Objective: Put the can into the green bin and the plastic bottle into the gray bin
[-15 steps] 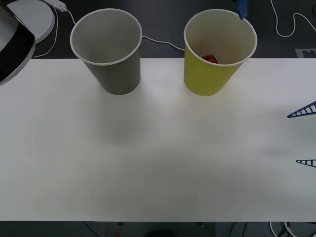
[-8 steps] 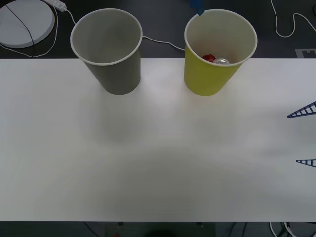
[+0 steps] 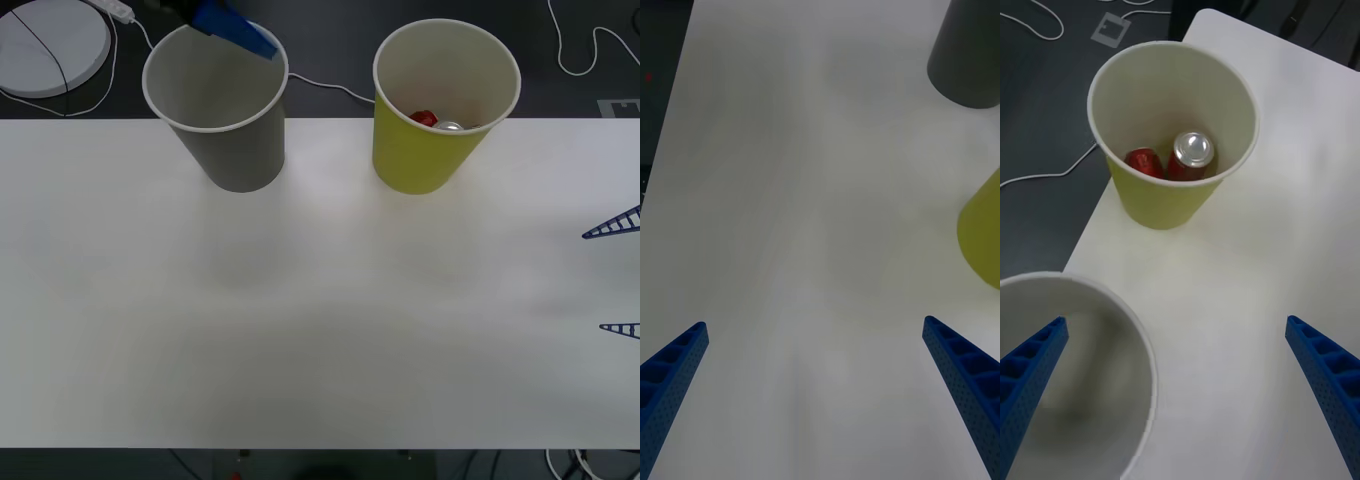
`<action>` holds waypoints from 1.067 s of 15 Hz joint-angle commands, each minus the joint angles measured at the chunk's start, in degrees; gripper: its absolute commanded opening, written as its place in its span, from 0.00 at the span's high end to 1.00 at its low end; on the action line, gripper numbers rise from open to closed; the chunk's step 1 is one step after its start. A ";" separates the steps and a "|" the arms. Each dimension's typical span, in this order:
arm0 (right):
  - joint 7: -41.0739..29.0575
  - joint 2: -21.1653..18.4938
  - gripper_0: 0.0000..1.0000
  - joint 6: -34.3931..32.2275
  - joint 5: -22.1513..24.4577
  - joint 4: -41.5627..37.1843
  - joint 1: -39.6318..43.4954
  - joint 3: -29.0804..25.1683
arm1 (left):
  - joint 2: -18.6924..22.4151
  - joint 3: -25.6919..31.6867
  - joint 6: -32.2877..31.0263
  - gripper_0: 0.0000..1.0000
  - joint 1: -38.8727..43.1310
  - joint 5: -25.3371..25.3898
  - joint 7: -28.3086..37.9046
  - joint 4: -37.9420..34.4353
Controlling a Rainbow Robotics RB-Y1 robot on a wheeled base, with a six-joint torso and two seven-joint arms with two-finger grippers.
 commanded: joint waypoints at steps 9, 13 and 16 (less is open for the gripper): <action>0.00 0.00 0.00 0.00 0.00 0.00 0.00 0.00 | 12.62 25.94 -8.04 0.00 30.99 4.55 -24.10 -3.70; 0.00 0.00 0.00 0.00 0.00 0.00 0.00 0.00 | 11.04 41.93 -8.75 0.00 47.34 -4.94 -25.85 -14.69; 0.00 0.00 0.00 0.00 0.00 0.00 0.00 0.00 | 9.54 50.11 -8.84 0.00 57.71 -6.43 -30.34 -19.26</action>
